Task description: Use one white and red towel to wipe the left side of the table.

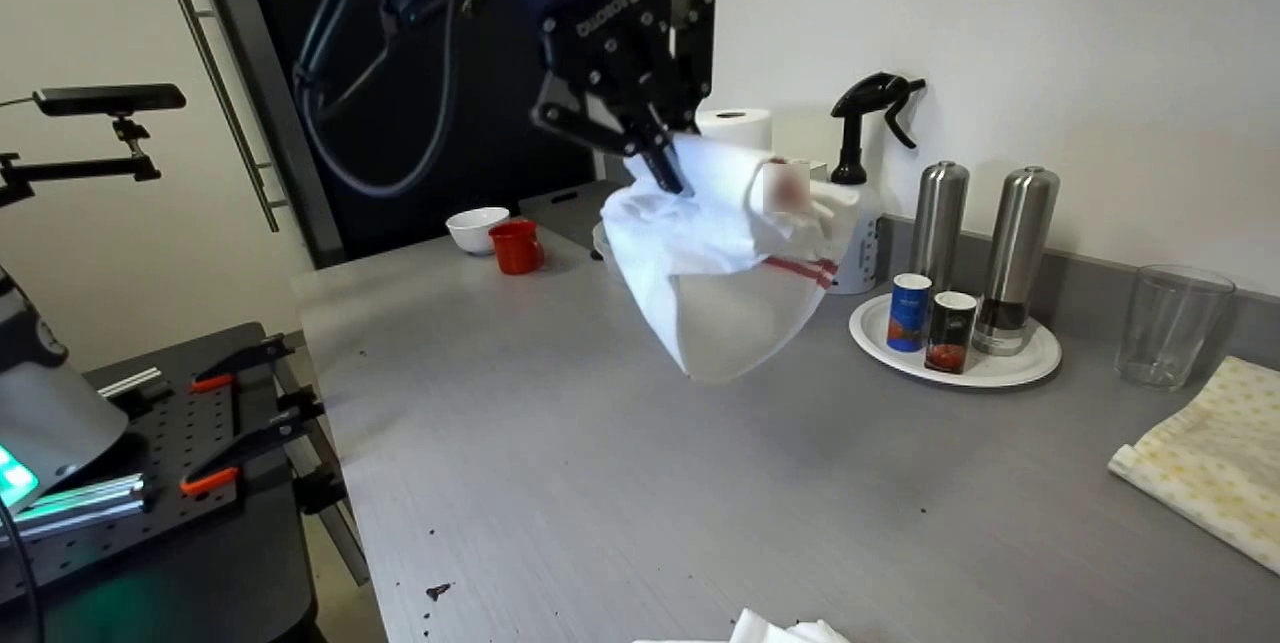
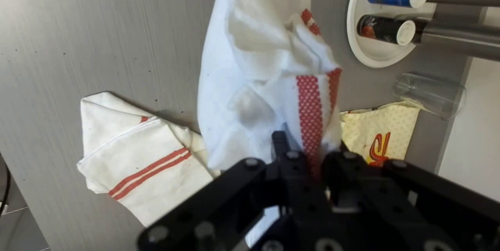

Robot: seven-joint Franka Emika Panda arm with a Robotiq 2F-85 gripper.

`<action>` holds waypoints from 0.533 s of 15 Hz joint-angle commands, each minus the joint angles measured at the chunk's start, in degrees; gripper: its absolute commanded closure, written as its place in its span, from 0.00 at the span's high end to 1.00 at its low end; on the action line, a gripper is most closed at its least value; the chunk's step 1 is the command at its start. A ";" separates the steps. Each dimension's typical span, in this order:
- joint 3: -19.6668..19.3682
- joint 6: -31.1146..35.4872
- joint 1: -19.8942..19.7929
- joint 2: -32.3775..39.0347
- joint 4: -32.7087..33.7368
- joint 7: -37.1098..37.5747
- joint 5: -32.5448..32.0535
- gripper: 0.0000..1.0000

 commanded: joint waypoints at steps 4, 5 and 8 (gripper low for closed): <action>1.10 -25.92 -0.57 12.03 24.89 2.51 -1.71 0.03; 1.29 -28.81 -0.90 14.46 28.13 2.40 -1.40 0.03; 1.99 -35.88 -2.19 21.69 36.89 2.64 -0.98 0.03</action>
